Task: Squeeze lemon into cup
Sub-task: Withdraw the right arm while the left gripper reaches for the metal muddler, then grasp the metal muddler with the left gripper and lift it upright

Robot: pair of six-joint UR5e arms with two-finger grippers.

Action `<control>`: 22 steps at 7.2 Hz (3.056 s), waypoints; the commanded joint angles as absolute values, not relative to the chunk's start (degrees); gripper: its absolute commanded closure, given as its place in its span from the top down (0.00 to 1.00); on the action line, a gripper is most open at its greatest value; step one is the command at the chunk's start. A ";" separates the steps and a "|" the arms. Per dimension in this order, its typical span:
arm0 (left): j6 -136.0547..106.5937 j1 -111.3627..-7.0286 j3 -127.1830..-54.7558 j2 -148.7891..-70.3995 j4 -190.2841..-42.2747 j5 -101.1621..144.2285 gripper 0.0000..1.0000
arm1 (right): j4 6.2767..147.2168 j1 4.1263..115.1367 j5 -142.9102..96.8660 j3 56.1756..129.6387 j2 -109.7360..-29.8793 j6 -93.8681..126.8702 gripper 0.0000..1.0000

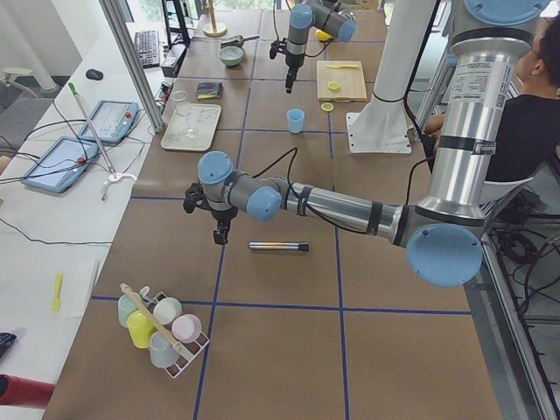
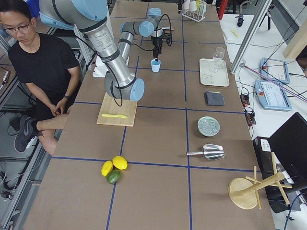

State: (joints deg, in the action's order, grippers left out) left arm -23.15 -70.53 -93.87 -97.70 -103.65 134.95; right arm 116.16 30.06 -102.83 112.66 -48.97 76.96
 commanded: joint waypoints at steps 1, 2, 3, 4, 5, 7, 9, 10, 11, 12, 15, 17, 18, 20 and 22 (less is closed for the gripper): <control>-32.24 -64.35 -94.75 -97.39 -103.62 132.01 1.00 | 116.55 42.74 -110.70 118.72 -58.41 58.80 1.00; -33.04 -63.47 -94.31 -96.16 -103.54 132.10 1.00 | 116.54 48.37 -114.05 118.74 -60.97 52.19 1.00; -33.57 -61.72 -94.22 -94.24 -103.54 132.01 1.00 | 116.54 52.34 -115.13 118.57 -62.74 47.16 1.00; -33.49 -60.39 -93.09 -93.44 -103.62 132.01 1.00 | 116.54 56.73 -118.44 117.96 -63.97 43.54 1.00; -33.49 -59.16 -92.64 -92.47 -103.71 132.10 1.00 | 116.54 59.30 -120.22 117.95 -64.68 40.81 1.00; -33.66 -57.66 -91.94 -92.46 -103.80 132.19 1.00 | 113.49 59.41 -120.67 118.04 -66.35 40.87 1.00; -33.66 -56.78 -90.88 -92.99 -103.89 132.36 1.00 | 110.84 60.03 -121.81 118.04 -68.20 40.70 1.00; -33.66 -56.17 -90.79 -92.99 -103.89 132.28 1.00 | 110.83 60.20 -121.82 118.04 -68.38 40.69 1.00; -33.66 -55.90 -90.27 -93.08 -104.76 132.28 1.00 | 110.83 60.47 -121.82 118.04 -68.38 40.61 1.00; -33.75 -55.81 -88.70 -93.08 -106.94 132.36 0.93 | 110.83 60.73 -121.82 118.04 -68.29 40.61 1.00; -35.50 -55.81 -88.59 -93.16 -107.14 132.28 0.00 | 110.74 60.91 -122.08 118.21 -68.29 40.52 1.00; -36.47 -55.99 -90.69 -93.08 -107.05 132.10 0.00 | 110.74 61.08 -122.43 118.30 -68.29 40.52 1.00; -36.47 -56.25 -94.18 -92.55 -106.44 132.10 0.00 | 110.83 61.61 -122.69 118.30 -68.47 40.17 1.00; -36.39 -56.60 -101.39 -93.24 -106.61 129.05 0.00 | 110.83 66.24 -124.79 117.78 -73.35 30.31 1.00; -36.91 -56.34 -110.18 -97.10 -107.14 114.06 0.00 | 110.74 74.32 -129.45 114.10 -77.94 17.64 1.00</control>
State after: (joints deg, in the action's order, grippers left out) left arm -36.56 -56.47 -104.98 -94.88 -106.84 122.10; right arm 110.81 69.65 -127.12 115.95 -74.92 25.36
